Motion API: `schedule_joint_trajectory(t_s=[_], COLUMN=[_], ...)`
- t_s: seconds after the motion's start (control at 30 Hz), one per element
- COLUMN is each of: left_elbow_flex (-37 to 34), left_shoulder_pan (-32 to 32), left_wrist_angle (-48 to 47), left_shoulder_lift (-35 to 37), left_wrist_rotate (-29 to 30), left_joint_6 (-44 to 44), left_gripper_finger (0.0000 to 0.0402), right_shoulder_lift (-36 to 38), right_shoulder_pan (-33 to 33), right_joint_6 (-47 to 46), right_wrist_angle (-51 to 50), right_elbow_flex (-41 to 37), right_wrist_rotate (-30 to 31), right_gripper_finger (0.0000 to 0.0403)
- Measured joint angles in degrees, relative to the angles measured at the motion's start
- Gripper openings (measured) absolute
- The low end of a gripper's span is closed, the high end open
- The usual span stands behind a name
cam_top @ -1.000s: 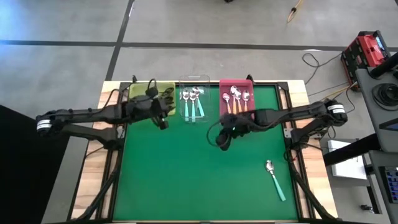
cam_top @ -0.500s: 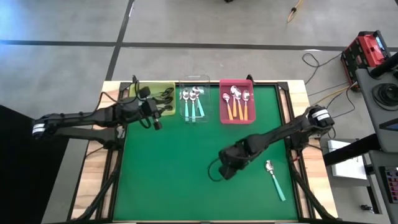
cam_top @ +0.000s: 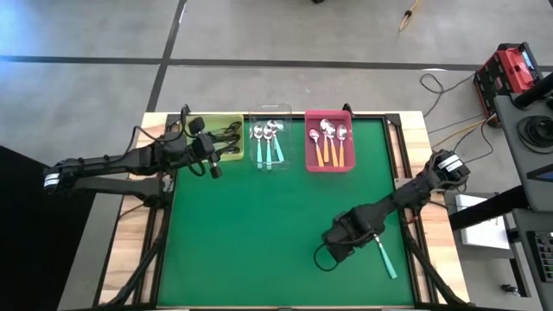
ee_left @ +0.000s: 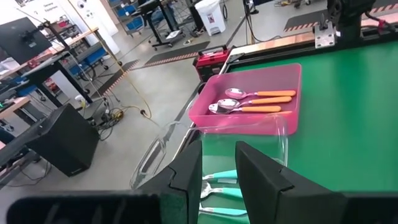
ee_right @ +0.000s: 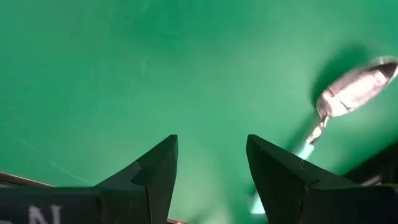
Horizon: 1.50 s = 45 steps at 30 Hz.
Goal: Sort silverware by color (type)
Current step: Put the green spoon into the transparent bin
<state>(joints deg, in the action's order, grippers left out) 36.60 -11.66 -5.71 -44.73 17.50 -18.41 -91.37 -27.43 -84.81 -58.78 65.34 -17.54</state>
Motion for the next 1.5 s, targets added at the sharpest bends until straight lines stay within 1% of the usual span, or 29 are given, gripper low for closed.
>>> schedule_joint_trajectory(t_s=[0.33, 0.5, 0.6, 0.83, 1.03, 1.13, 1.27, 1.5], left_elbow_flex=[0.1, 0.1, 0.1, 0.1, 0.1, 0.1, 0.1, 0.1], left_shoulder_pan=[0.0, 0.0, 0.0, -0.1, -0.1, -0.1, -0.1, -0.1], left_wrist_angle=[0.2, 0.3, 0.3, 0.3, 0.3, 0.3, 0.3, 0.4], left_shoulder_lift=[-0.2, -0.2, -0.2, -0.2, -0.2, -0.2, -0.2, -0.2], left_wrist_rotate=[0.0, 0.0, 0.0, 0.0, 0.0, 0.0, 0.0, 0.0], left_joint_6=[-2.1, -2.3, -2.3, -2.3, -3.0, -3.1, -3.3, -3.6], left_gripper_finger=[0.0079, 0.0079, 0.0079, 0.0079, 0.0079, 0.0079, 0.0079, 0.0079], right_shoulder_lift=[0.1, 0.1, 0.1, 0.6, 2.8, 4.8, 7.6, 11.1], right_shoulder_pan=[-4.4, -5.6, -5.9, -6.0, -6.0, -6.0, -6.5, -8.1], right_joint_6=[-8.6, -9.5, -8.6, -3.3, -2.1, -2.6, -4.5, -9.3], right_wrist_angle=[-1.5, -3.3, -4.4, -3.9, -3.4, -3.2, -2.7, 1.8], right_elbow_flex=[-2.0, -4.4, -5.5, -9.3, -12.1, -12.9, -13.9, -17.6], right_wrist_rotate=[-3.2, -7.1, -8.0, -8.0, -8.0, -7.7, -5.3, -2.9], right_gripper_finger=[0.0183, 0.0183, 0.0183, 0.0185, 0.0185, 0.0185, 0.0185, 0.0185])
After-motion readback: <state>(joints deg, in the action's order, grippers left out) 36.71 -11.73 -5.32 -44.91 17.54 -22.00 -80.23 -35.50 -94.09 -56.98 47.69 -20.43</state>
